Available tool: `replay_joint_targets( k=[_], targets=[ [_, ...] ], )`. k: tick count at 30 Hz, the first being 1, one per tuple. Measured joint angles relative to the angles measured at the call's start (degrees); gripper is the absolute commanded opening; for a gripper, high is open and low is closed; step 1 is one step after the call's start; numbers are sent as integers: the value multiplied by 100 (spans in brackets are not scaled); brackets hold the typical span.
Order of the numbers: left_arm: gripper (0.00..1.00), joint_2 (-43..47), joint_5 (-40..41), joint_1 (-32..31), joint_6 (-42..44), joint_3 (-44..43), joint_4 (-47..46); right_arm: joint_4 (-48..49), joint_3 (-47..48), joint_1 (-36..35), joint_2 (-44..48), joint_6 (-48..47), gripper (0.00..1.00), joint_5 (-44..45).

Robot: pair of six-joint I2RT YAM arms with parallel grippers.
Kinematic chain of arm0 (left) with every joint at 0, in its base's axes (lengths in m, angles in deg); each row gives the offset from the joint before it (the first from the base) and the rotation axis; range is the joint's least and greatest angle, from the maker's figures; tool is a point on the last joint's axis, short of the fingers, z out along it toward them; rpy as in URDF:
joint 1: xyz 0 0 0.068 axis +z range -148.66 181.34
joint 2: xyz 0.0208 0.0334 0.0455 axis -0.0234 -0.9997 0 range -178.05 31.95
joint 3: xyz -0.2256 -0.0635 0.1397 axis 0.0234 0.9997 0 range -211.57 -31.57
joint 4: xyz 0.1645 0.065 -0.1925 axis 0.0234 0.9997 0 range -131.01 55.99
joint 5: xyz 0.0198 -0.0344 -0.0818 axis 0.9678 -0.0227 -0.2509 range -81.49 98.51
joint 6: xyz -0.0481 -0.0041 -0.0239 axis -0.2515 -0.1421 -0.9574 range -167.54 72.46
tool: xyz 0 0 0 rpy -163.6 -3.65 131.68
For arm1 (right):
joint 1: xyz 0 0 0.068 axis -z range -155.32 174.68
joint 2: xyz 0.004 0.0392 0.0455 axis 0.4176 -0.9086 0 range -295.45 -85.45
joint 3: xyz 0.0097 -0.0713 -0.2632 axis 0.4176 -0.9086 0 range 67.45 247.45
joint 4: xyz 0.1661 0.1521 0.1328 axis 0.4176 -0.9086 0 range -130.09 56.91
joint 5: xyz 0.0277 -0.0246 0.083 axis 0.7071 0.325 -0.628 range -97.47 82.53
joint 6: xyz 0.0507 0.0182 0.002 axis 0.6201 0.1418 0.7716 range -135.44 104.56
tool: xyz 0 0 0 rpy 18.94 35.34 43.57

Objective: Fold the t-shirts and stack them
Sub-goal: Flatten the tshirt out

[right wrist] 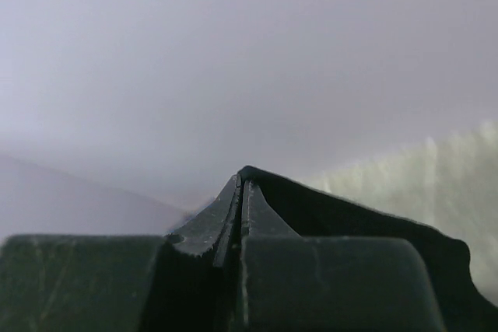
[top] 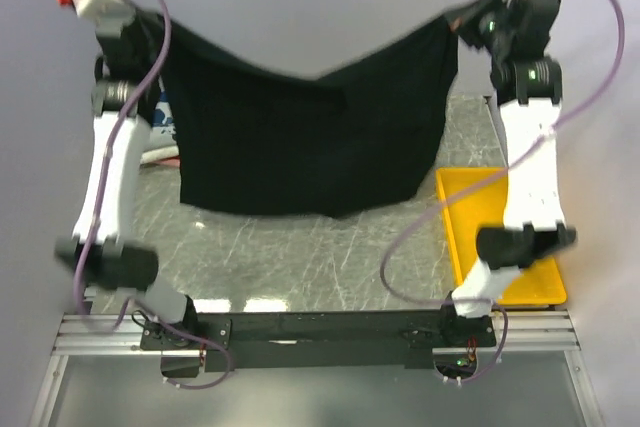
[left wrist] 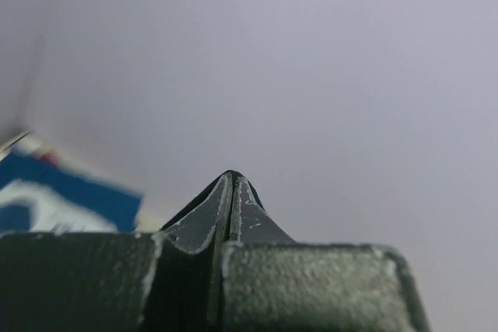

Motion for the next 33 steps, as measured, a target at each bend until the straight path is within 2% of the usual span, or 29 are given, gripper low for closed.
replay_joint_targets(
  k=[2,4,7,10,16,20,22,25,29,33],
  targets=[
    [0,-822,-474,282,-57,-988,-52,181,1049,127,-776,127,0,-199],
    [0,-1434,-898,540,-142,-1829,-81,476,1552,275,-1167,352,0,-391],
    [0,-1746,-1486,905,-310,-2356,-251,1119,1281,501,-1084,697,0,-564],
    [0,-1497,-1956,1276,-555,-2111,-601,1624,625,573,-629,846,0,-601],
    [0,-70,-2367,1775,-872,61,-1318,2481,-1692,529,984,988,0,-883],
    [0,831,-2433,1797,-1093,1810,-1644,2852,-3836,553,2046,1043,0,-1051],
    [0,1255,-2428,1790,-1270,2830,-1508,2765,-4946,557,2446,1045,0,-1123],
    [0,1823,-2291,1790,-1534,4312,-1263,2540,-6373,555,2793,929,0,-1141],
    [0,2627,-1996,1792,-1860,6242,-796,2037,-7709,555,2964,553,0,-1060],
    [1,3086,-1843,1797,-2153,7449,-581,1733,-8113,555,2708,195,0,-968]
  ],
)
